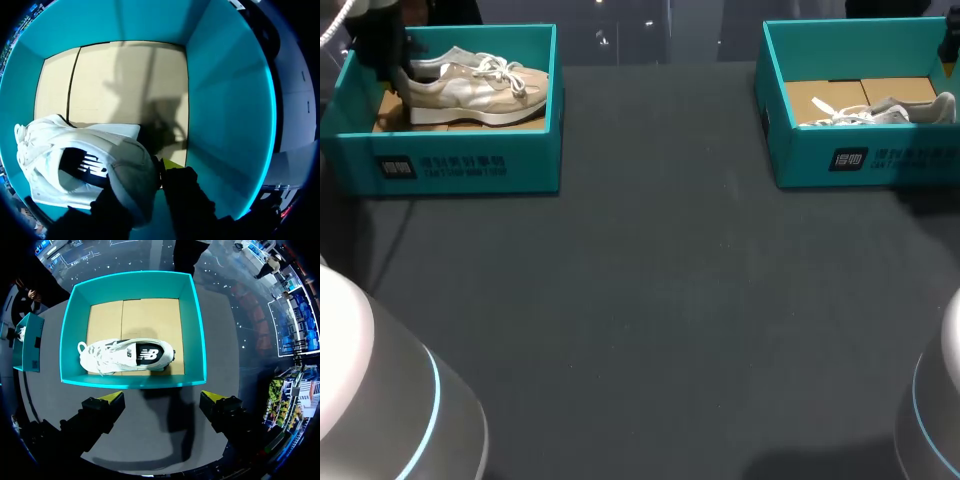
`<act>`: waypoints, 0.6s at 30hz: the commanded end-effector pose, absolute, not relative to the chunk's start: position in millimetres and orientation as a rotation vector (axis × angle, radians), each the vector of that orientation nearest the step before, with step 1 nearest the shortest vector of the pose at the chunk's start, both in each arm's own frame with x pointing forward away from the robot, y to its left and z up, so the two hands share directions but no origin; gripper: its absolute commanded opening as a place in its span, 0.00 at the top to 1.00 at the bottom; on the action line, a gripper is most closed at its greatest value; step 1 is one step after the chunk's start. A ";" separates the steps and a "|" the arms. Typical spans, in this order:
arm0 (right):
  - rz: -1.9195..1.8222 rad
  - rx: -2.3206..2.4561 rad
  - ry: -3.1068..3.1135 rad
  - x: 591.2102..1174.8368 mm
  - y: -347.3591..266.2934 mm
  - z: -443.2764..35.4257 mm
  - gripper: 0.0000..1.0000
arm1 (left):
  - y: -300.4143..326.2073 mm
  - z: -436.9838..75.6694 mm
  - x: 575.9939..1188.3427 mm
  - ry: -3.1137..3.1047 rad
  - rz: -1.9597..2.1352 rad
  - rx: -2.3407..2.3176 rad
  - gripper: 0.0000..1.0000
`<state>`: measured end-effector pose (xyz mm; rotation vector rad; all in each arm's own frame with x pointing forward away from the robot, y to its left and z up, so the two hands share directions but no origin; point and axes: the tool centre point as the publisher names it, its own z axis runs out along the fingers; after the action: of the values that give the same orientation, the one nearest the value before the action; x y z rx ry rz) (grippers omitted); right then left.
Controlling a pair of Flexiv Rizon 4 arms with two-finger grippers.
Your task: Take the shoe out of the shoebox, open the shoe tongue, remove and reinsert the insole, then place the shoe into the shoebox
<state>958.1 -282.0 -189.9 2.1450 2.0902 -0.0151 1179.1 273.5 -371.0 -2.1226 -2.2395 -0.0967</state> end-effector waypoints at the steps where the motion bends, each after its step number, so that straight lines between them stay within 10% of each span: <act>1: -0.014 2.144 2.088 956.7 -282.0 -189.6 0.00 | 273.3 -367.4 1171.4 -2.248 -0.100 -2.132 1.00; 18: -0.014 2.144 2.088 956.7 -282.0 -189.6 0.00 | 291.6 -333.6 1161.1 -2.300 -0.062 -2.132 1.00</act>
<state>958.1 -282.1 -189.8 2.1450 2.0901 -0.0151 1168.3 290.1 -344.3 -2.1252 -2.2989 -0.0577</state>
